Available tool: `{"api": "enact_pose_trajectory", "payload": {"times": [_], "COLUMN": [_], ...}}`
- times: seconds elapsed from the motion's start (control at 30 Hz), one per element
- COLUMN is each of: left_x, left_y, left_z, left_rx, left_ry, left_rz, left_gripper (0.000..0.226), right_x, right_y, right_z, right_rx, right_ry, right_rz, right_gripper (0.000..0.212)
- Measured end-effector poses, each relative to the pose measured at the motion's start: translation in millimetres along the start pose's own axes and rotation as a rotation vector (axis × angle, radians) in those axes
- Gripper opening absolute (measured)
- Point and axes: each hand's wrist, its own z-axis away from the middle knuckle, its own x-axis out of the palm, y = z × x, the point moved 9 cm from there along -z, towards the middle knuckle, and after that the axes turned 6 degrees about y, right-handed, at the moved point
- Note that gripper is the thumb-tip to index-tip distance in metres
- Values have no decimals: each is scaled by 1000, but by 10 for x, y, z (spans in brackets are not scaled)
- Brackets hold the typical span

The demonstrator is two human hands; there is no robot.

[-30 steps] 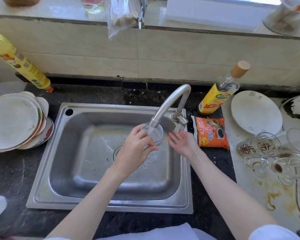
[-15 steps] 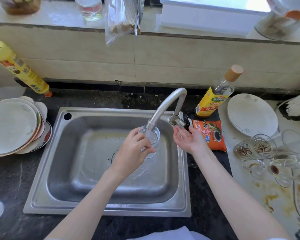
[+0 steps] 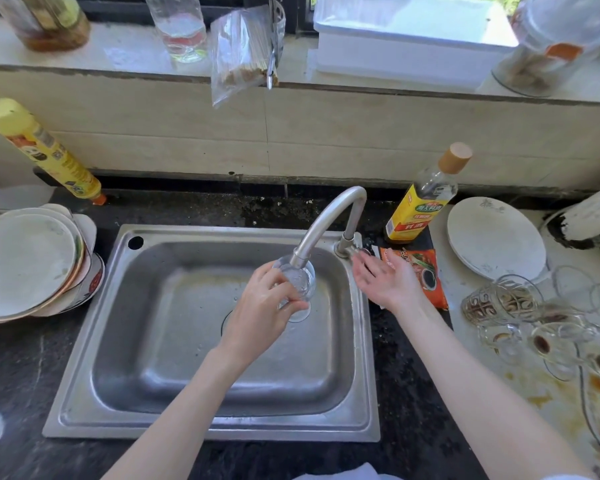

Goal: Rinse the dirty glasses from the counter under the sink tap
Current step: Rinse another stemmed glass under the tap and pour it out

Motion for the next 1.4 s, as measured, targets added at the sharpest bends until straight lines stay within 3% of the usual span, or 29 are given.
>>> {"api": "enact_pose_trajectory", "payload": {"times": [0.1,0.2,0.3,0.5,0.7,0.8,0.93,1.03,1.17,1.4], "left_x": [0,45,45,-34,8,118,197,200,179,44], "left_y": [18,43,162,302,54,-77,-98,-82,-78,10], "left_z": [42,96,146,272,368,438,488,529,571,555], "left_rx": [-54,-106,-110,-66,-300,-381,-352,-351,-382,-377], "left_ry": [13,-4,-16,5,-25,-152,-282,-325,-355,-347], "left_rz": [28,27,72,119,159,74,-111,-218,-281,-347], "left_gripper": [25,19,13,10,48,81,73,68,66,68], "right_x": [-159,-349,-287,-169,-246,-207,-77,40,164,337], "right_y": [351,982,1345,1285,917,674,387,384,465,473], "right_z": [163,358,398,299,350,428,671,854,982,1195], "right_rx": [86,306,399,321,81,-113,-497,-681,-839,-987], "right_ry": [11,-17,-60,38,14,-3,30,-19,-64,-128], "right_rz": [306,602,533,302,316,456,724,857,1061,1127], "right_gripper": [28,34,36,21,23,20,18,14,20,18]}}
